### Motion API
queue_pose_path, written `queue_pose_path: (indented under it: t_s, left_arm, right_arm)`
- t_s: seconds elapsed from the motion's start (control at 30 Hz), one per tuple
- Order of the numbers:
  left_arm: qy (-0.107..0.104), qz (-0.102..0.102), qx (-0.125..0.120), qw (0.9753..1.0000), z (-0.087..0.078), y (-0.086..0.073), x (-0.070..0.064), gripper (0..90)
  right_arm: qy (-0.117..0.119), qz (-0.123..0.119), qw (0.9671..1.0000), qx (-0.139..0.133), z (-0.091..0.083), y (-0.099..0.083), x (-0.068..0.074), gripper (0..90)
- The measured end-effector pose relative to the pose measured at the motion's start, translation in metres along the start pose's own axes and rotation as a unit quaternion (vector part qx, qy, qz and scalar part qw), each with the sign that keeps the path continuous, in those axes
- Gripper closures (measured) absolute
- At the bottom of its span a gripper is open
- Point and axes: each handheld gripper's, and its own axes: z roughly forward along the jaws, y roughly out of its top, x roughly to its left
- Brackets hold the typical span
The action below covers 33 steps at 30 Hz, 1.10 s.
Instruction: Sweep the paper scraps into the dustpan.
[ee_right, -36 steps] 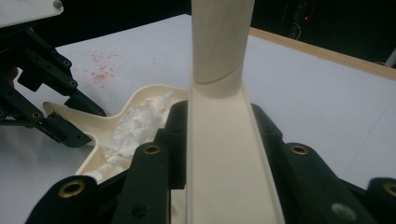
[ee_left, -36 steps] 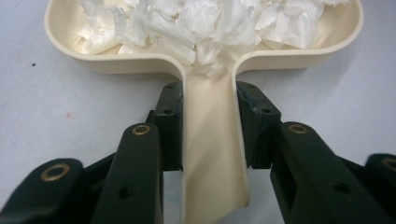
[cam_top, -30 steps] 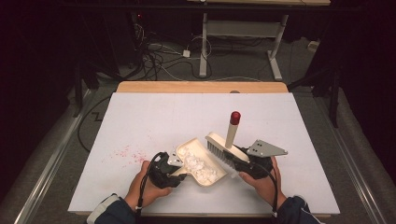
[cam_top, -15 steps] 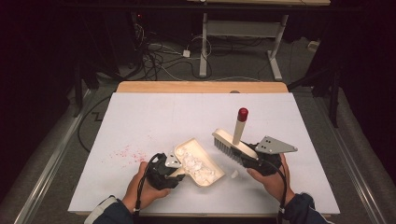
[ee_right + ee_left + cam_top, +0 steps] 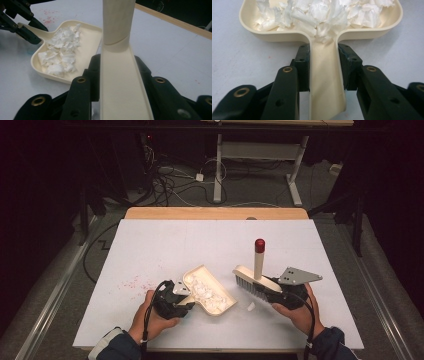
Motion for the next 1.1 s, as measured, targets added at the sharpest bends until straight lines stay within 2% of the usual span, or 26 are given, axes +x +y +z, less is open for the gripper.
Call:
queue_pose_path:
  t_s: [0.23,0.37,0.47,0.63,0.8,0.9,0.97,1.1]
  left_arm:
    - [0.017,-0.019,-0.003,0.9997,-0.005,-0.006,0.009,63.5]
    - [0.014,-0.026,-0.001,0.9996,-0.007,-0.009,0.013,63.5]
    - [0.005,-0.011,0.005,0.9999,-0.008,-0.01,0.009,63.5]
    - [-0.015,0.021,0.01,0.9996,-0.009,-0.006,-0.008,63.5]
    - [-0.029,0.039,0.014,0.9987,-0.008,-0.004,-0.02,63.5]
    - [-0.035,0.049,0.016,0.9981,-0.008,-0.003,-0.026,63.5]
    - [-0.037,0.054,0.017,0.9977,-0.006,-0.001,-0.029,63.6]
    - [-0.039,0.059,0.018,0.9973,-0.002,0.002,-0.033,63.5]
  right_arm:
    - [0.011,-0.002,0.9999,0.006,-0.009,0.001,0.0,67.3]
    - [0.01,0.002,0.9999,0.011,-0.016,-0.001,-0.003,67.3]
    - [0.001,0.008,0.9998,0.018,-0.024,-0.006,-0.005,67.4]
    - [-0.011,0.023,0.9994,0.025,-0.04,-0.016,-0.009,67.4]
    - [-0.004,0.034,0.9987,0.038,-0.057,-0.024,-0.008,67.4]
    - [0.015,0.039,0.998,0.048,-0.062,-0.029,-0.002,67.4]
    - [0.029,0.044,0.9975,0.048,-0.064,-0.031,0.002,67.4]
    - [0.033,0.039,0.9975,0.05,-0.057,-0.032,0.01,67.5]
